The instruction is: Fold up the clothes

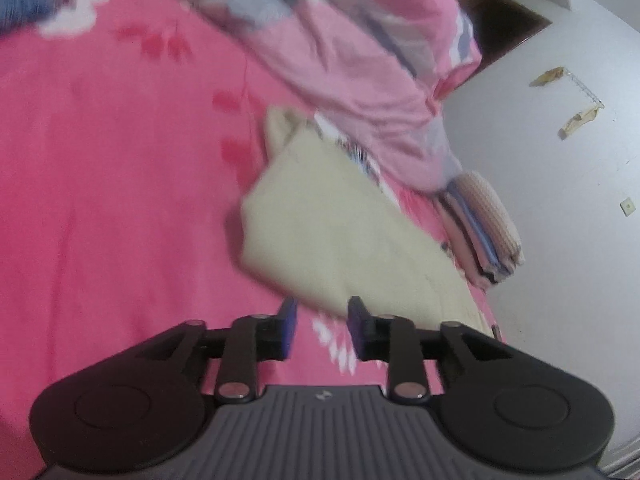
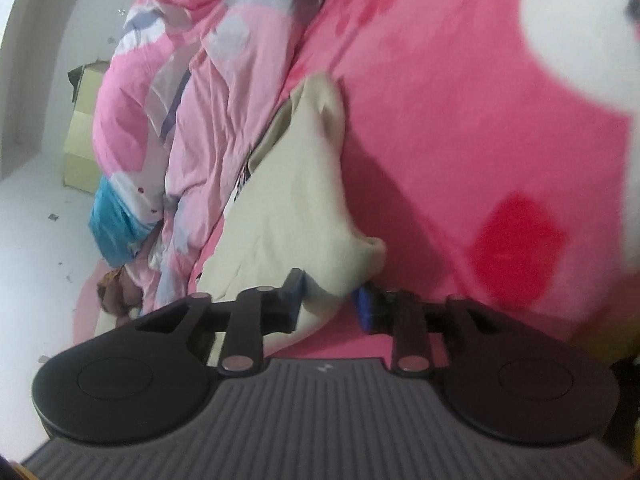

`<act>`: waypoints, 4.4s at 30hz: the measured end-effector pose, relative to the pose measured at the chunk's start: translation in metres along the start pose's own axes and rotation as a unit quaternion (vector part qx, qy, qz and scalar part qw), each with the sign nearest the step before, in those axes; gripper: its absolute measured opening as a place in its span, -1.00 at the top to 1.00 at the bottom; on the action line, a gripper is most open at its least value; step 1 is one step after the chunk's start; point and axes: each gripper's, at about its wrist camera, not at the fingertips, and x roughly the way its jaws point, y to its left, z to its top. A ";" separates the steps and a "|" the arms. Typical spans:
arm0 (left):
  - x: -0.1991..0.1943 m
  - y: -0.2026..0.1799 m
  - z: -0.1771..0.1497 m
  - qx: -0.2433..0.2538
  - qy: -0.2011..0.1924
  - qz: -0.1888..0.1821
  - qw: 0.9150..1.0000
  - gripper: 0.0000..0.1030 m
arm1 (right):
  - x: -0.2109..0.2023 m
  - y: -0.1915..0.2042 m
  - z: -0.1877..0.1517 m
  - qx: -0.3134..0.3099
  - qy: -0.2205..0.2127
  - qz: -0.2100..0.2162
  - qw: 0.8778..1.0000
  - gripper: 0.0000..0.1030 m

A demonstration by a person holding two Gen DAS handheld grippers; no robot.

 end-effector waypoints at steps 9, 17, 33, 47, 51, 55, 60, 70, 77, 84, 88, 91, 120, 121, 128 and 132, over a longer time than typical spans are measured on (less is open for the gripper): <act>0.058 -0.036 0.063 0.124 -0.008 0.042 0.991 -0.12 | -0.013 0.037 0.025 -0.078 -0.058 -0.020 0.995 0.19; 0.141 -0.040 0.106 0.186 0.016 0.069 0.980 -0.23 | 0.059 0.082 0.042 -0.264 -0.028 -0.097 0.959 0.06; 0.181 -0.032 0.114 0.205 0.033 0.072 0.976 0.16 | 0.121 0.070 0.077 -0.284 0.023 -0.066 0.956 0.53; 0.181 -0.039 0.115 0.243 -0.010 0.104 0.964 -0.31 | 0.119 0.068 0.077 -0.259 0.011 -0.057 0.964 0.64; 0.195 -0.035 0.117 0.240 0.010 0.102 0.965 -0.17 | 0.122 0.061 0.081 -0.237 0.009 -0.055 0.970 0.64; 0.205 -0.041 0.110 0.277 0.019 0.102 0.955 -0.02 | 0.125 0.057 0.082 -0.220 0.009 -0.052 0.974 0.63; 0.207 -0.044 0.109 0.285 0.009 0.114 0.952 0.54 | 0.128 0.058 0.079 -0.226 0.006 -0.050 0.973 0.71; 0.180 -0.056 0.105 0.293 -0.064 0.121 0.946 0.88 | 0.103 0.093 0.057 -0.310 -0.081 -0.064 0.945 0.90; 0.178 -0.063 0.122 0.291 -0.093 0.125 0.944 0.89 | 0.113 0.116 0.073 -0.337 -0.107 -0.066 0.933 0.91; 0.199 -0.058 0.134 0.287 -0.089 0.143 0.943 0.88 | 0.140 0.118 0.094 -0.337 -0.105 -0.066 0.933 0.91; 0.222 -0.044 0.134 0.277 -0.058 0.164 0.945 0.88 | 0.167 0.096 0.101 -0.320 -0.078 -0.087 0.940 0.91; 0.226 -0.041 0.133 0.277 -0.054 0.168 0.945 0.88 | 0.177 0.082 0.101 -0.302 -0.068 -0.090 0.947 0.90; 0.278 -0.110 0.095 0.333 0.014 0.200 0.922 0.32 | 0.236 0.153 0.060 -0.408 0.007 -0.171 0.897 0.67; 0.278 -0.109 0.095 0.334 0.015 0.199 0.921 0.31 | 0.222 0.156 0.058 -0.414 -0.005 -0.174 0.894 0.64; 0.283 -0.108 0.093 0.341 0.011 0.199 0.919 0.29 | 0.163 0.122 0.043 -0.414 0.003 -0.197 0.889 0.67; 0.285 -0.109 0.092 0.346 0.010 0.200 0.917 0.28 | 0.154 0.101 0.046 -0.397 -0.007 -0.176 0.901 0.67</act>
